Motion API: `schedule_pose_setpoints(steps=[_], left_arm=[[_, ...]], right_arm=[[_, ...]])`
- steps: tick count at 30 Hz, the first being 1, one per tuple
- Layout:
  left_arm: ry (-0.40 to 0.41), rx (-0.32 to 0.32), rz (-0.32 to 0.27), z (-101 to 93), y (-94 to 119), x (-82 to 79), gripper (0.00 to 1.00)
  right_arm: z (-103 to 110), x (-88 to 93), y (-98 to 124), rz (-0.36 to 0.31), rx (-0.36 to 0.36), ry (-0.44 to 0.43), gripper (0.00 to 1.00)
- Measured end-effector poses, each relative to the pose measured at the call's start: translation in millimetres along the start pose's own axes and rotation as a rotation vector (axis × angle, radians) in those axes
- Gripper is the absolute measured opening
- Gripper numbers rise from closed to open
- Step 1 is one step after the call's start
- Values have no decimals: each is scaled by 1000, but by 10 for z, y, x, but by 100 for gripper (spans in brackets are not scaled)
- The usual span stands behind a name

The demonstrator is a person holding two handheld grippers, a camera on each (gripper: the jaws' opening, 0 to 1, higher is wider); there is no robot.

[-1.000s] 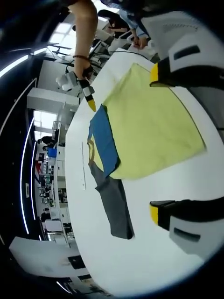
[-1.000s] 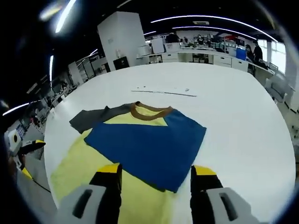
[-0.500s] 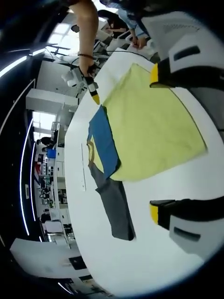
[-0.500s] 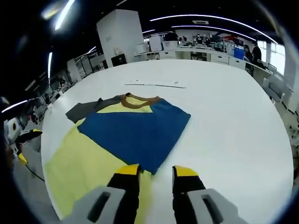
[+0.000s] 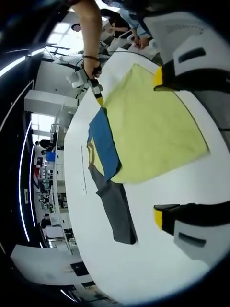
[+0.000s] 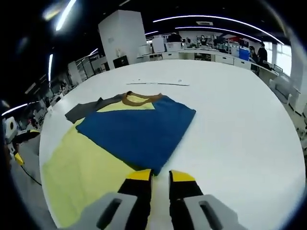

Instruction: Fold the garment on the visible template until the final outline fits inside the template.

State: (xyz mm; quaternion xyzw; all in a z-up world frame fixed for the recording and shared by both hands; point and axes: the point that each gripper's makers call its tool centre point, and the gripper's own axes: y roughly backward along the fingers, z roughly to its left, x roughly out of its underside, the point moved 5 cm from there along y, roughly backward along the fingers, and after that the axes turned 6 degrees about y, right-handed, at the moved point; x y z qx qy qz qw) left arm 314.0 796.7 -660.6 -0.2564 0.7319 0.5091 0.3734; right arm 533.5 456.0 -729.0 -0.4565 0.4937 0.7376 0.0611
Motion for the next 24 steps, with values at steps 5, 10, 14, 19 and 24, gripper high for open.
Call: schedule_pose_setpoints(steps=[5,10,14,19,24], left_arm=[[2,-5,5,29,-7,20,95],[-1,-8,13,40,-11,38,94],[-8,-21,16,67,23,50,94],[0,-32,18,104,36,66,94],[-1,-32,17,102,21,61,94]], right_arm=[[79,34,-54,-1,-25,-38,7],[76,28,-116,-7,4,-41,6],[61,22,-118,-9,19,-43,0],[12,35,-87,-2,44,-48,0],[-41,48,-39,26,80,-38,0]])
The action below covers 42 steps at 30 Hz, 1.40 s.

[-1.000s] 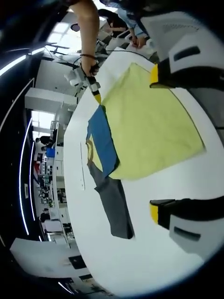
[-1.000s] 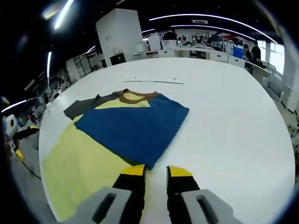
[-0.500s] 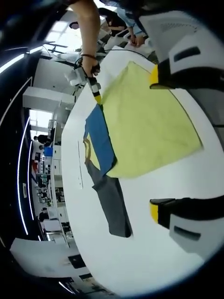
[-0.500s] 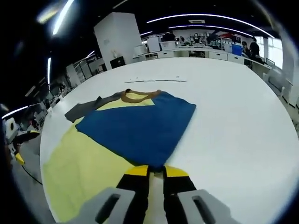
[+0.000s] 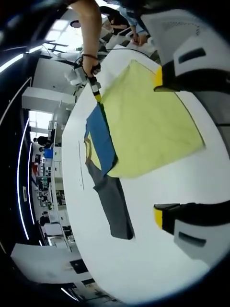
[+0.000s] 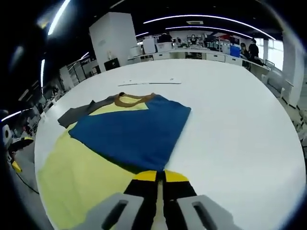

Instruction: Fold the garment on the visible template until the final outline fits inside the template.

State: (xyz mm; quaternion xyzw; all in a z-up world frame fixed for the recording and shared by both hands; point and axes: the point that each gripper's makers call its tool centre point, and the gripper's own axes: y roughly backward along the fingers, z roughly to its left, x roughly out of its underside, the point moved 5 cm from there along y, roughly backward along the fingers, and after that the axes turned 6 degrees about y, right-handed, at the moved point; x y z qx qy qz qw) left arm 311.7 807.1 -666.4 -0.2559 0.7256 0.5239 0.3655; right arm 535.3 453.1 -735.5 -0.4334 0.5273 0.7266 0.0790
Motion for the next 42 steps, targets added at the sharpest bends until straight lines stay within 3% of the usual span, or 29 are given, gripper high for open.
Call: schedule_pose_setpoints(steps=[4,12,33,42], left_arm=[[-2,1,4,-4,-9,0,94],[3,-8,4,23,2,19,94],[34,-46,-13,161,12,-33,92],[27,-75,-16,196,21,-74,88]], right_arm=[[-45,43,11,39,41,24,0],[-75,27,10,71,55,183,0],[-324,22,10,40,1,83,0],[-366,25,14,19,-77,83,0]])
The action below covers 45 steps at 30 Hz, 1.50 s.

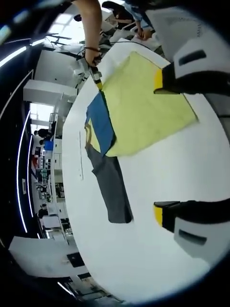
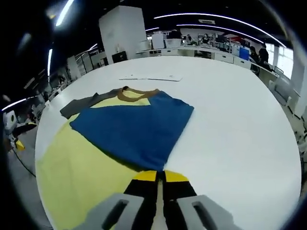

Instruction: Fold the garment on the visible template until the final outline fits inside the template.

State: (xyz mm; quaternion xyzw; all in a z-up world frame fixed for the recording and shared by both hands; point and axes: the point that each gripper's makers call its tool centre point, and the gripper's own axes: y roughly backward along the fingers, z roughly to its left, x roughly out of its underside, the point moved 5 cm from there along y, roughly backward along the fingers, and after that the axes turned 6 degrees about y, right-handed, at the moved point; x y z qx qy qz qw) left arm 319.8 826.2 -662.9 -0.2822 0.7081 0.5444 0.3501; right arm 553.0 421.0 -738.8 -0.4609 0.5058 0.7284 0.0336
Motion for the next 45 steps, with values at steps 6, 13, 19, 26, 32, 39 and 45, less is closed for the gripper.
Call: schedule_pose_setpoints(steps=[6,13,19,26,32,39,45], left_arm=[[0,-6,-7,16,17,-21,88],[9,-12,-4,51,25,-15,88],[22,-10,-11,109,1,-61,88],[23,-15,-24,198,-40,-158,88],[34,-24,-64,290,-68,-261,89],[31,-33,-84,379,-133,-387,88],[45,-43,-106,480,-218,-504,86]], right_arm=[[-52,10,1,-7,-7,-17,0],[-25,12,58,-13,28,-33,9],[52,29,163,-31,23,-56,37],[211,-10,362,-58,-18,-68,59],[314,-87,552,-118,-43,-68,76],[435,-164,719,-145,-70,12,93],[544,-217,862,-166,-94,75,100]])
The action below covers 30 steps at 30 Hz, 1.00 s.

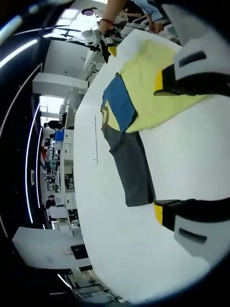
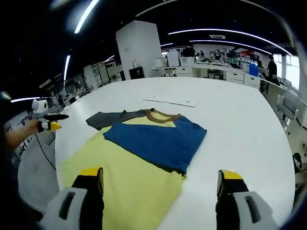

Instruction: Fold the garment on the visible template until the final outline fits inside the template.

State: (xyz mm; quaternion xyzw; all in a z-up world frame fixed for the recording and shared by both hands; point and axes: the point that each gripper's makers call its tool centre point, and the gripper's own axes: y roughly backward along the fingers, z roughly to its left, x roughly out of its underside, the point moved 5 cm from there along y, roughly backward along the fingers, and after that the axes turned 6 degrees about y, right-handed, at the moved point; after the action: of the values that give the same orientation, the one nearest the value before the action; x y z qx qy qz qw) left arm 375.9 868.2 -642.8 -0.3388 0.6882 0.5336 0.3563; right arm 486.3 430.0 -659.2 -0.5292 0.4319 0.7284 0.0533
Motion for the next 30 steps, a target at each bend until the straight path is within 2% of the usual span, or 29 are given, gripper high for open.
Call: schedule_pose_setpoints(steps=[5,9,14,24,30], left_arm=[[35,-16,-19,99,-78,-57,84],[54,-39,-18,186,-133,-65,83],[84,-75,-23,333,-214,-95,82],[175,-136,-51,560,-418,-208,78],[176,-178,-43,702,-560,-212,75]], right_arm=[[127,-20,113,1,-35,48,100],[213,-23,194,-13,-47,57,100],[344,25,284,-7,-56,111,100],[443,157,394,-13,-49,126,100],[431,196,450,-41,-33,122,100]])
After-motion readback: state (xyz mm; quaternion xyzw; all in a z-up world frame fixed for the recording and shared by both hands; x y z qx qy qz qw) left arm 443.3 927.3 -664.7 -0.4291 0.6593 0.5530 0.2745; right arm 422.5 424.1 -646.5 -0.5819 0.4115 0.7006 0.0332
